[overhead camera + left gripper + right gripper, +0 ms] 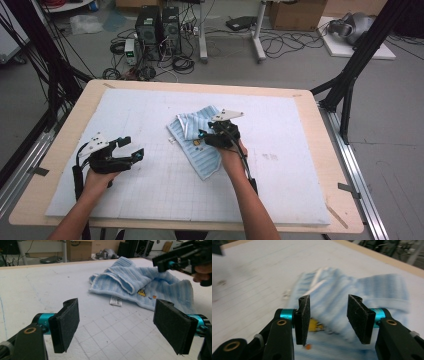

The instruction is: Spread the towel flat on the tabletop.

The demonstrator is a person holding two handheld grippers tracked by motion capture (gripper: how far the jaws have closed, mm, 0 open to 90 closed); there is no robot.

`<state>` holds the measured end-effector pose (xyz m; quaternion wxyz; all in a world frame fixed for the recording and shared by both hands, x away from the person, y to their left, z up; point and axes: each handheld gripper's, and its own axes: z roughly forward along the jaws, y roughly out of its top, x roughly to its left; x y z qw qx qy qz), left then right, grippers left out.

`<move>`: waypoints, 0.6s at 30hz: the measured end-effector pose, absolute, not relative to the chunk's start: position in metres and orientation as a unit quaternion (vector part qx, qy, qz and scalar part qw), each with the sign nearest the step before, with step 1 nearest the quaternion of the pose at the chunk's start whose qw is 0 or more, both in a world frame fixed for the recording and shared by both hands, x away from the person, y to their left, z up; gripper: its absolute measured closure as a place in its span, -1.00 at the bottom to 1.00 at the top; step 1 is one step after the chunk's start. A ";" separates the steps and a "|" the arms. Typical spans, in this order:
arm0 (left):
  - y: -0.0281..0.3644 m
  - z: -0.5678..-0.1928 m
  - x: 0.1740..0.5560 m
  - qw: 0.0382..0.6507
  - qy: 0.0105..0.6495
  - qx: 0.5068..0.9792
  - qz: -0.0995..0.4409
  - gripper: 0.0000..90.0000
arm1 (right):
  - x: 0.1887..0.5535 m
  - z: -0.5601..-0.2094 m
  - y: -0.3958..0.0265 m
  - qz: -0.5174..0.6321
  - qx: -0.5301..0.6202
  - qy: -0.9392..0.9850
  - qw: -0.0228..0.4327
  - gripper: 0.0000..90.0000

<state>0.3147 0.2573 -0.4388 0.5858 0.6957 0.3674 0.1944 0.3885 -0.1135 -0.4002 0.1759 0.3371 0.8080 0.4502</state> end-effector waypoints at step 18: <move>0.258 -0.438 0.315 0.586 0.367 0.695 0.196 -0.52 | 0.372 -0.442 -0.062 0.383 0.256 0.884 0.082 0.91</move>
